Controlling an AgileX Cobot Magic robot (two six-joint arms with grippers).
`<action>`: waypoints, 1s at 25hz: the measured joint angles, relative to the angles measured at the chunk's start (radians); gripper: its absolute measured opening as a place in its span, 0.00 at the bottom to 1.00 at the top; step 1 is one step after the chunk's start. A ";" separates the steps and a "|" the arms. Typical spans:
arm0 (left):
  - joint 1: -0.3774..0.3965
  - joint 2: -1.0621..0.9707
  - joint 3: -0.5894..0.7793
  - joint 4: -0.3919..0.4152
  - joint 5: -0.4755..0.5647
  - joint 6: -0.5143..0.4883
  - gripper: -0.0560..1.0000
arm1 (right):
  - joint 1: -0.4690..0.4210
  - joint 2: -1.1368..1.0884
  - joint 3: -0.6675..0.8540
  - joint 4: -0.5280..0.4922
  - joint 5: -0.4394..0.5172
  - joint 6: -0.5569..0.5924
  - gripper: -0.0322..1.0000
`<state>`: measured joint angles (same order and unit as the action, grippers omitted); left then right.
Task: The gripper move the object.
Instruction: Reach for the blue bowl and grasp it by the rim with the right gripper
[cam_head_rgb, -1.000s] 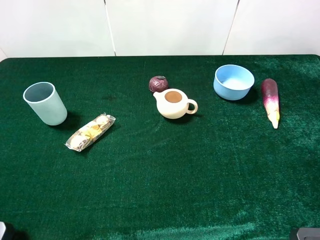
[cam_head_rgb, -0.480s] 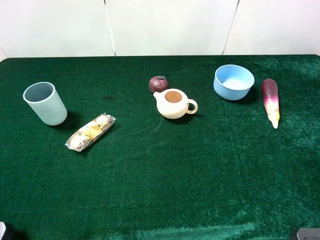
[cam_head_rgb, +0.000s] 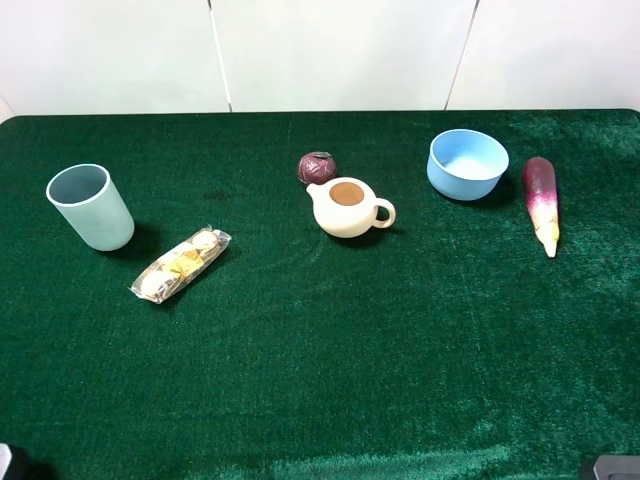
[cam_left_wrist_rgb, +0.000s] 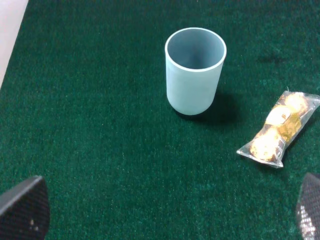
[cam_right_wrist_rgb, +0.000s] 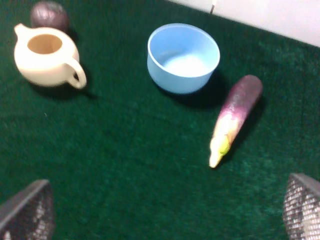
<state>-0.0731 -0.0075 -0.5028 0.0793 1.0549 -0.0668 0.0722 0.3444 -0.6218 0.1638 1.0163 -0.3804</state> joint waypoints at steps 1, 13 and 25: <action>0.000 0.000 0.000 0.000 0.000 0.000 0.99 | 0.000 0.052 -0.024 -0.005 -0.005 -0.019 0.70; 0.000 0.000 0.000 0.000 0.000 0.000 0.99 | 0.023 0.618 -0.269 -0.027 -0.089 -0.252 0.70; 0.000 0.000 0.000 0.000 0.000 0.000 0.99 | 0.192 1.107 -0.574 -0.108 -0.081 -0.349 0.70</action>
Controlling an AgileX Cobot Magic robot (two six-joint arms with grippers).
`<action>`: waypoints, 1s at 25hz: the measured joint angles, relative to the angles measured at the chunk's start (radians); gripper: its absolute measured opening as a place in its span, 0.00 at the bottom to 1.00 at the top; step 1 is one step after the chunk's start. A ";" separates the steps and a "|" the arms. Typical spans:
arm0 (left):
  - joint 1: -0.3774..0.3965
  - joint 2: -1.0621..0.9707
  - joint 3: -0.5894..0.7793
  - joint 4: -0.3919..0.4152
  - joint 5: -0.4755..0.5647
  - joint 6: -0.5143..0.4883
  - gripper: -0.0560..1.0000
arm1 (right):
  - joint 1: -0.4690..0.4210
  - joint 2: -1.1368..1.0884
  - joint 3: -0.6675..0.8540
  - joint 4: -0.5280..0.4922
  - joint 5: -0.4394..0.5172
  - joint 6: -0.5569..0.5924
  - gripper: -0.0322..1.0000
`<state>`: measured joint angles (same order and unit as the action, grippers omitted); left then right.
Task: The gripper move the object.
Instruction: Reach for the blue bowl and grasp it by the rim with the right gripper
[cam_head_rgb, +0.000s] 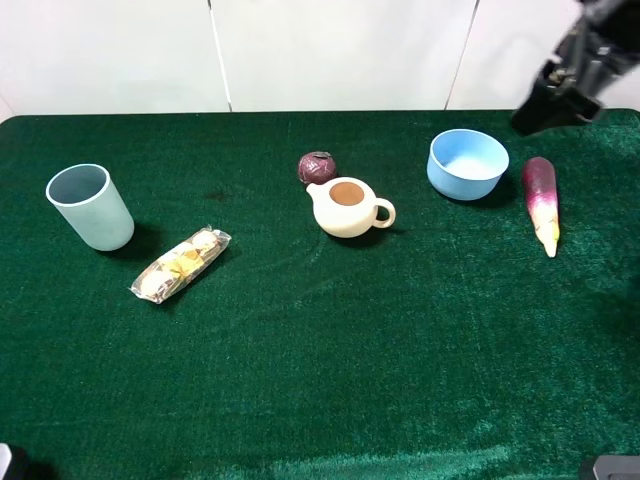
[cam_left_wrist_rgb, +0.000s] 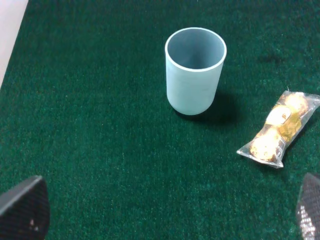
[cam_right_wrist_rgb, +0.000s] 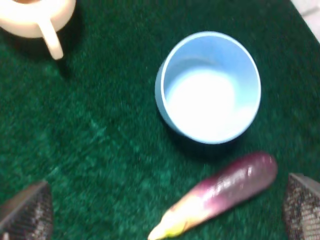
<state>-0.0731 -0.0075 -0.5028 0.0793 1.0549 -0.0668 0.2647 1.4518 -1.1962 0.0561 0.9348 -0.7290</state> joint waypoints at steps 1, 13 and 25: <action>0.000 0.000 0.000 0.000 0.000 0.000 0.99 | 0.001 0.034 -0.022 -0.001 0.000 -0.009 0.70; 0.000 0.000 0.000 0.000 0.000 0.000 0.99 | 0.012 0.310 -0.153 0.006 0.000 -0.062 0.70; 0.000 0.000 0.000 0.000 0.000 0.000 0.99 | 0.058 0.468 -0.154 0.061 -0.030 -0.081 0.70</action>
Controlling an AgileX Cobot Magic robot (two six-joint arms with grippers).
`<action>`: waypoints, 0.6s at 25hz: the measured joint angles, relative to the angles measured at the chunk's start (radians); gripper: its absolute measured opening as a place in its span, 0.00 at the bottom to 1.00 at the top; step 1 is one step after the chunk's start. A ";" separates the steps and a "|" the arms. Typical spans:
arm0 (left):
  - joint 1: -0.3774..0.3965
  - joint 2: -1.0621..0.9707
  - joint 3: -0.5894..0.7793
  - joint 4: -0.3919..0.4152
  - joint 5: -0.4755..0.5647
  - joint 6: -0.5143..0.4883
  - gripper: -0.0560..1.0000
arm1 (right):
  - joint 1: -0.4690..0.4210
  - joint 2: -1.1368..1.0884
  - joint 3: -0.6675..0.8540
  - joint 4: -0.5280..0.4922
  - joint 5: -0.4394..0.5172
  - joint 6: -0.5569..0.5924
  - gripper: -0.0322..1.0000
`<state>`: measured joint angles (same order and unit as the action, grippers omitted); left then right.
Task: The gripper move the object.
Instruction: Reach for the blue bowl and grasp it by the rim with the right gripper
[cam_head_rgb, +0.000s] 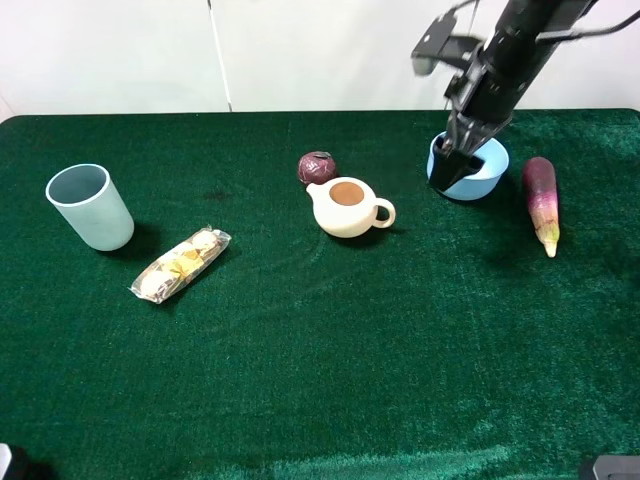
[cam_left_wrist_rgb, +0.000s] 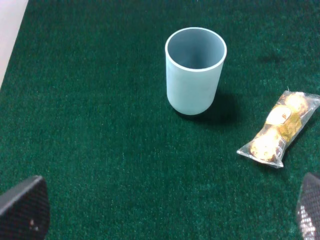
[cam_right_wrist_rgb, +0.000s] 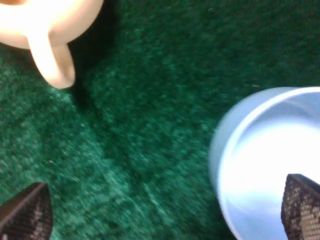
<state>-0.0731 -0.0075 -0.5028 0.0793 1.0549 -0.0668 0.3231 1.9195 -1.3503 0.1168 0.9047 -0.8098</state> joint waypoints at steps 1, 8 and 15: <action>0.000 0.000 0.000 0.000 0.000 0.000 0.99 | 0.000 0.017 0.000 0.006 -0.005 0.000 0.70; 0.000 0.000 0.000 0.000 0.000 0.000 0.99 | -0.003 0.103 0.000 -0.018 -0.081 -0.001 0.70; 0.000 0.000 0.000 0.000 0.000 0.000 0.99 | -0.045 0.131 0.000 -0.056 -0.101 -0.001 0.70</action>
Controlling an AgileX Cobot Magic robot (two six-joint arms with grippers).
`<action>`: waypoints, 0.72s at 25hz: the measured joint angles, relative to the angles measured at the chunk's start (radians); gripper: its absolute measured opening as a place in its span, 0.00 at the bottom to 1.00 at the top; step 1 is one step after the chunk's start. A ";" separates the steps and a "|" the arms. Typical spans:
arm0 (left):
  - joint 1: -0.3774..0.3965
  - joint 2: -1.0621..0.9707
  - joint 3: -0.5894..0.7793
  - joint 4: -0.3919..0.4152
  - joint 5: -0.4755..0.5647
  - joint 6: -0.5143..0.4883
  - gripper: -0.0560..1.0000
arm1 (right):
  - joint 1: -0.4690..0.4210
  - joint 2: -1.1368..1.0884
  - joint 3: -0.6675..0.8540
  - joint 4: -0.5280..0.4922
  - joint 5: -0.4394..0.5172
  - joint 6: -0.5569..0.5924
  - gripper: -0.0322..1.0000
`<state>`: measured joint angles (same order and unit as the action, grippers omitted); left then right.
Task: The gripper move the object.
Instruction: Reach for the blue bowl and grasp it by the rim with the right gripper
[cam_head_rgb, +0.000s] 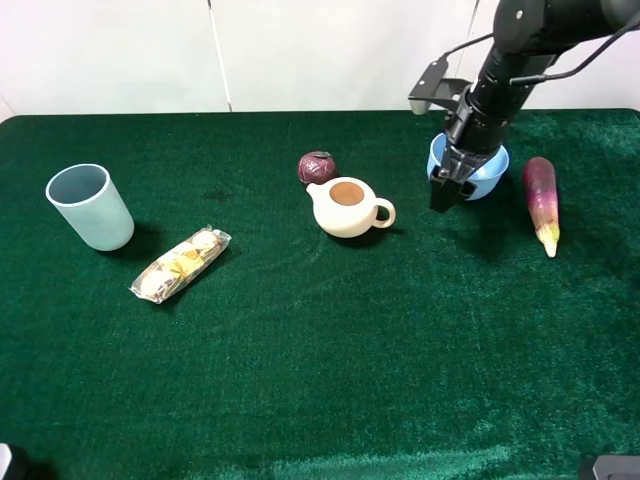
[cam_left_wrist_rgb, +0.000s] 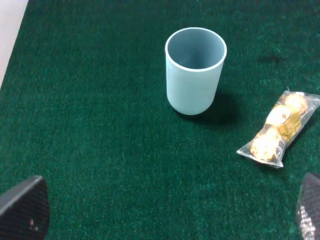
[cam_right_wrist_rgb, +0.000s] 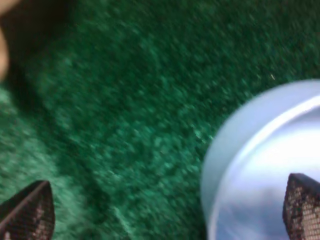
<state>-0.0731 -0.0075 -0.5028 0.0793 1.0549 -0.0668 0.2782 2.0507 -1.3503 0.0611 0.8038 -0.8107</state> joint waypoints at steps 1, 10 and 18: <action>0.000 0.000 0.000 0.000 0.000 0.000 0.99 | -0.007 0.004 0.000 -0.001 0.000 0.000 0.70; 0.000 0.000 0.000 0.000 0.000 0.000 0.99 | -0.043 0.064 -0.001 -0.008 -0.058 -0.003 0.70; 0.000 0.000 0.000 0.000 0.000 0.000 0.99 | -0.043 0.086 -0.001 0.006 -0.069 -0.003 0.70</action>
<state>-0.0731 -0.0075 -0.5028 0.0793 1.0549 -0.0668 0.2351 2.1368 -1.3513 0.0667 0.7344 -0.8139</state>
